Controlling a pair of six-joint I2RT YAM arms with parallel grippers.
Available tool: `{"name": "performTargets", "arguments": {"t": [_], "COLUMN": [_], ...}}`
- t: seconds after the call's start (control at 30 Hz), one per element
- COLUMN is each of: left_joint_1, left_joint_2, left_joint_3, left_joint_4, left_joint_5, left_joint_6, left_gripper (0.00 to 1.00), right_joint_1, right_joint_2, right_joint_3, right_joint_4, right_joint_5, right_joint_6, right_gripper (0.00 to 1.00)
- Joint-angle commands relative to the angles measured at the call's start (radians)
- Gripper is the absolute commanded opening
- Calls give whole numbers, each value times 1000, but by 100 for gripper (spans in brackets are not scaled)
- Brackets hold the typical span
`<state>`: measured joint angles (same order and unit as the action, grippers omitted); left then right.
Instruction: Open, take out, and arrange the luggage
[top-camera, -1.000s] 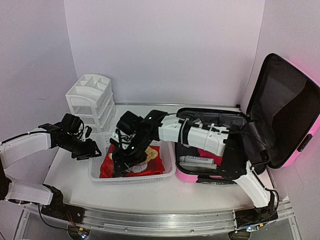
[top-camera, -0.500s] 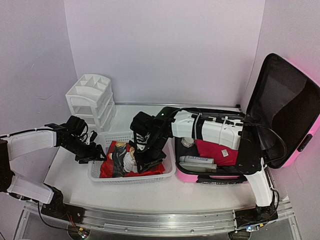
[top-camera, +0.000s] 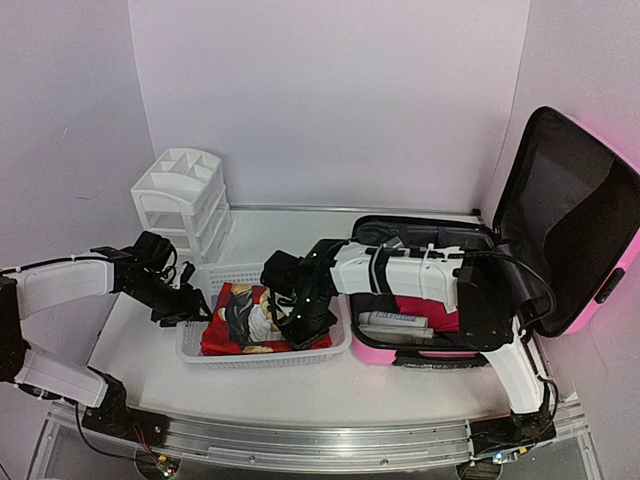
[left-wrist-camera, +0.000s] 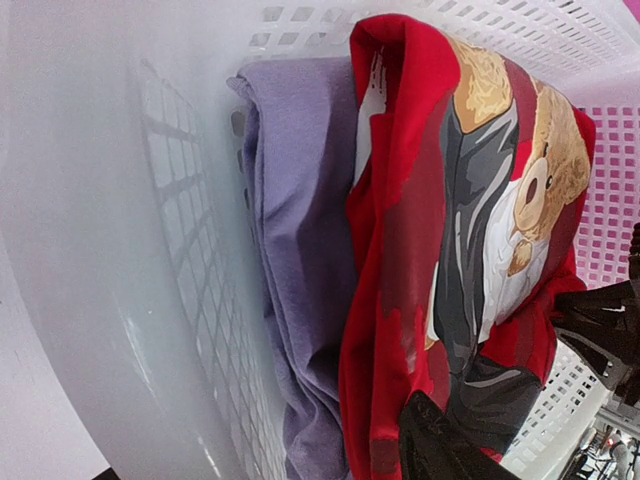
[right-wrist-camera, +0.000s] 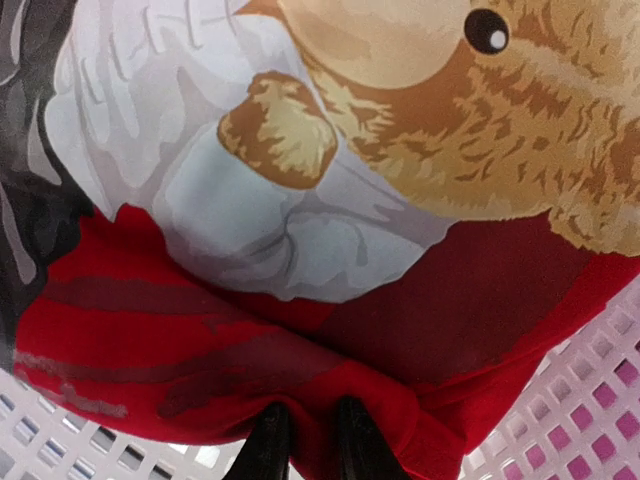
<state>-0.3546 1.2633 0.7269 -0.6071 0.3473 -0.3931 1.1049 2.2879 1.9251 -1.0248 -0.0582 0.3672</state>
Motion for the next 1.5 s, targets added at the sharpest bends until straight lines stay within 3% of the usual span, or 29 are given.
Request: {"name": "performTargets", "arguments": {"t": [0.0,0.17,0.3,0.47,0.57,0.83,1.1,1.2,1.47], "left_joint_1": [-4,-6,-6,-6,-4,-4,-4,-4,-4], "left_joint_2": [-4,-31,-52,-96,-136,-221,-246,-244,-232], "left_joint_3": [52,49,48,68,72,85,107,118,152], "left_joint_4": [36,33,31,2,-6,-10,-20,-20,-20], "left_joint_5": [21,42,27,-50,-117,-158,-146,-139,-117], "left_joint_6": [8,22,18,5,-8,-14,6,14,52], "left_gripper": [65,70,76,78,78,75,75,76,77], "right_joint_1": [5,20,20,19,16,15,18,18,-22], "right_joint_2": [50,-43,-153,-258,-256,-127,-97,-146,-339], "right_joint_3": [17,-4,-50,-112,-119,-50,-149,-145,-141], "right_joint_4": [20,26,30,67,77,122,178,181,113], "right_joint_5": [171,36,9,27,52,-11,-52,-28,173], "right_joint_6": [-58,1,42,54,52,120,222,203,116], "right_gripper": [20,31,49,63,63,44,30,31,59]}}
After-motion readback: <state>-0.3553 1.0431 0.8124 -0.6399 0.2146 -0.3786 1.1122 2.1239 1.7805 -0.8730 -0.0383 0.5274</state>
